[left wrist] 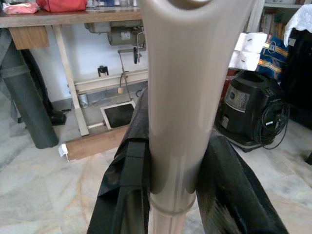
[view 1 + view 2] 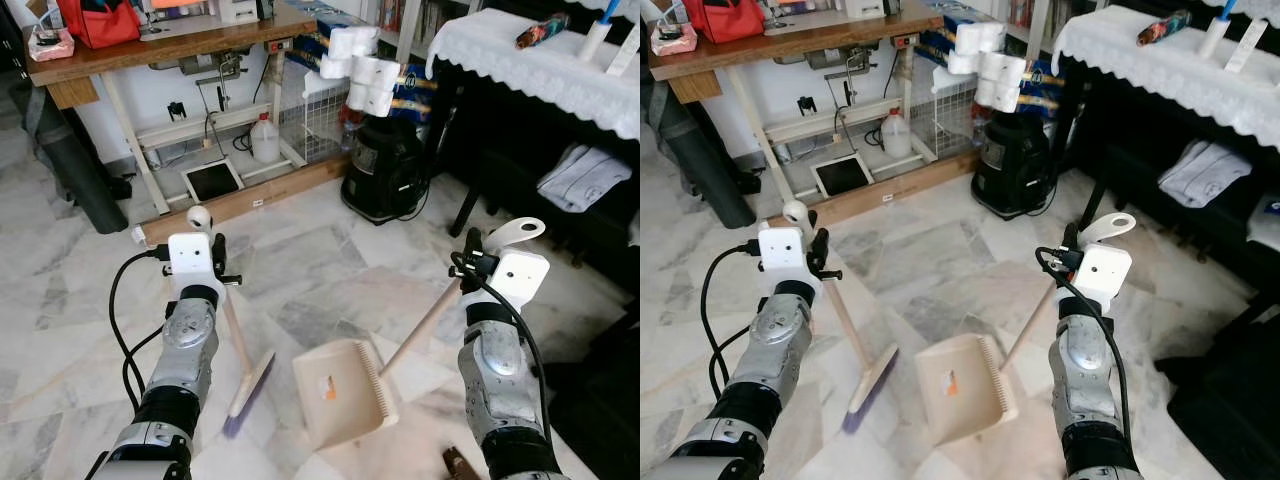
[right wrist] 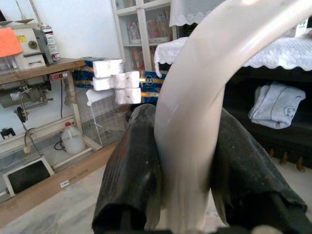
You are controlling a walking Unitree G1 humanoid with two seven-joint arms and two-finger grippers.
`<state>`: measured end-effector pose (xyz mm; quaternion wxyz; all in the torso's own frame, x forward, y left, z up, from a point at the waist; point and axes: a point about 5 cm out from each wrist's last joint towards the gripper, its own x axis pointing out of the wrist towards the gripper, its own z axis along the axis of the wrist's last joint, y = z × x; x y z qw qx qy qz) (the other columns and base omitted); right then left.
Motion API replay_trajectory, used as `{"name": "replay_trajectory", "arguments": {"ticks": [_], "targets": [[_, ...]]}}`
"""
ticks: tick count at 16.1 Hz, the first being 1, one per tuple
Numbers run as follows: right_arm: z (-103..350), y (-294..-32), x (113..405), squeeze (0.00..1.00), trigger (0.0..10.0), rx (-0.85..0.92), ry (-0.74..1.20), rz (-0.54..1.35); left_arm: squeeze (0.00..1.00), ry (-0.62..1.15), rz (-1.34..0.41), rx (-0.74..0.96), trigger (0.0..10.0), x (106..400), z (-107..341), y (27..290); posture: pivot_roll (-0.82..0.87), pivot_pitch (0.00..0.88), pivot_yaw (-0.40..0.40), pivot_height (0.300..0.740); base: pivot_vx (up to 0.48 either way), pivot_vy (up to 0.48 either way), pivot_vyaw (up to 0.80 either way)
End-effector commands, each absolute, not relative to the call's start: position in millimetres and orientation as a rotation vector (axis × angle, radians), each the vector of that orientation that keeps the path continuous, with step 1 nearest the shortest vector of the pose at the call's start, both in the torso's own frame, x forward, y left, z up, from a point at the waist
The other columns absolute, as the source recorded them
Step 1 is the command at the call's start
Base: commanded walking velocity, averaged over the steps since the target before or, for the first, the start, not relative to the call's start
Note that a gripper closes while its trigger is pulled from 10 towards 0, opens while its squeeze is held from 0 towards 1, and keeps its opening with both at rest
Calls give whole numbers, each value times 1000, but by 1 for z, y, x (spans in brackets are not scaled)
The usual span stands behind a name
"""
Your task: Sweep floor
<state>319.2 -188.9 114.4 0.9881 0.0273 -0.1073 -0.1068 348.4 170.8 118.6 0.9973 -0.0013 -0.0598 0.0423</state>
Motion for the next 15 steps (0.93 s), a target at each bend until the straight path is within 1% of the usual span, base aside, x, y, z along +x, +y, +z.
{"name": "replay_trajectory", "arguments": {"ticks": [1,7,8,15], "targets": [[124,-193,321,0,10000,42,-258,-225,0,-161,67,-3,10000,351,128,167,-54,57,27,740,0,0,0],[124,-193,321,0,10000,48,-254,-225,0,-156,55,-3,10000,351,128,165,-54,55,28,740,0,0,0],[124,-192,321,0,10000,46,-253,-221,0,-153,55,-2,10000,351,127,165,-54,54,28,740,379,0,-788],[125,-192,321,0,10000,42,-265,-220,0,-152,55,-2,10000,351,127,165,-55,50,27,740,386,0,0]]}}
